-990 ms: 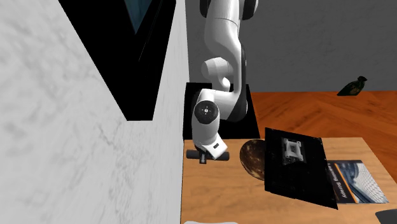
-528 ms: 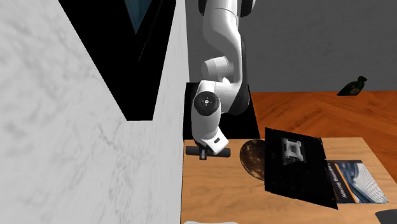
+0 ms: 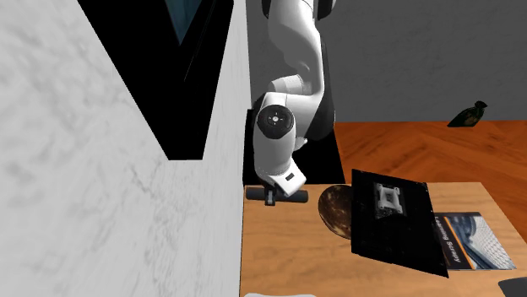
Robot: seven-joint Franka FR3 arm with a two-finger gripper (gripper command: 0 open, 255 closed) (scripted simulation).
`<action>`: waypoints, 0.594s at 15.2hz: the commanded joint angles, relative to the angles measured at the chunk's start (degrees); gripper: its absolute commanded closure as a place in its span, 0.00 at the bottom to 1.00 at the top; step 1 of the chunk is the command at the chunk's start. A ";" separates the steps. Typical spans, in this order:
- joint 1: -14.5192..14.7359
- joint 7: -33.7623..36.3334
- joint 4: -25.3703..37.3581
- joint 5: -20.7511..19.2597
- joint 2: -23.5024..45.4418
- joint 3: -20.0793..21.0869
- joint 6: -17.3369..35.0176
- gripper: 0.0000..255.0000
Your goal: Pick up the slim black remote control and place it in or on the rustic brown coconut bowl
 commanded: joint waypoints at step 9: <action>3.68 8.75 0.05 1.43 -1.76 5.92 -2.31 1.00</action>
